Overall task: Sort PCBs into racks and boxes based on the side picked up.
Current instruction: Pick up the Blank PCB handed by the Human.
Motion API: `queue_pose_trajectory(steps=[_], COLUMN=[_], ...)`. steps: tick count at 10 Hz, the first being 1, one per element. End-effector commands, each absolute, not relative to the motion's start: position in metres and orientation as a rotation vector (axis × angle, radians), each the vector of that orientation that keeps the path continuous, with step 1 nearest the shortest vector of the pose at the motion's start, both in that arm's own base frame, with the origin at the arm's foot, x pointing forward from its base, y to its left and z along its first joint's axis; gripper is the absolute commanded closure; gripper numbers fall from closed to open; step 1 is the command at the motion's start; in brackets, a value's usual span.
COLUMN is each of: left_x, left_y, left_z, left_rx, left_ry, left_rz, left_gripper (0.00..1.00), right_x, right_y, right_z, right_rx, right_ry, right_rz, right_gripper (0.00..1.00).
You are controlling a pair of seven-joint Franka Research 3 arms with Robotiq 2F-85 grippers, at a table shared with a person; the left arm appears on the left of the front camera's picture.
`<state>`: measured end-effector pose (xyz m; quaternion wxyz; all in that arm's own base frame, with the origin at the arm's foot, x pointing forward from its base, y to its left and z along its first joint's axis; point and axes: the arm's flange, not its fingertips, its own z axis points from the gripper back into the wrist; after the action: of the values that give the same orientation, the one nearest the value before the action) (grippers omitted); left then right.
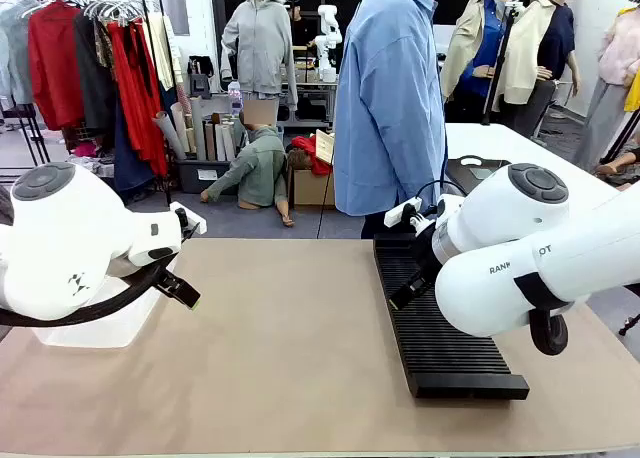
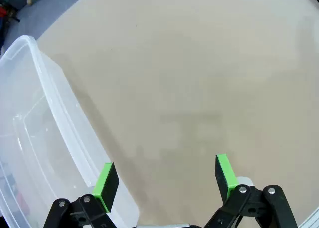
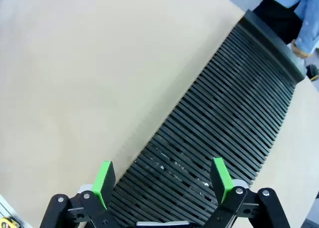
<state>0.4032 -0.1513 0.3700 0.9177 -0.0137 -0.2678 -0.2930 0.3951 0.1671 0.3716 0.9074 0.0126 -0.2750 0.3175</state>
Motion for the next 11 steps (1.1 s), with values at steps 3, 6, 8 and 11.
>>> queue_pose_trajectory(steps=[3,6,8,11], left_x=[0.4032,0.4032,0.4032,0.4032], left_y=[-0.1513,-0.1513,-0.1513,-0.1513], left_z=[0.3701,0.3701,0.3701,0.3701], left_rx=[-0.028,-0.028,-0.028,-0.028], left_ry=[-0.551,-0.551,-0.551,-0.551], left_rz=[-0.603,-0.603,-0.603,-0.603], left_gripper=[0.0,0.0,0.0,0.0], right_x=[0.3951,0.3951,0.3951,0.3951], right_y=[0.1671,0.1671,0.1671,0.1671], right_z=[0.3716,0.3716,0.3716,0.3716], right_rx=[0.026,0.026,0.026,0.026], right_ry=[-0.568,-0.568,-0.568,-0.568], right_rz=[0.655,0.655,0.655,0.655], right_gripper=[0.0,0.0,0.0,0.0])
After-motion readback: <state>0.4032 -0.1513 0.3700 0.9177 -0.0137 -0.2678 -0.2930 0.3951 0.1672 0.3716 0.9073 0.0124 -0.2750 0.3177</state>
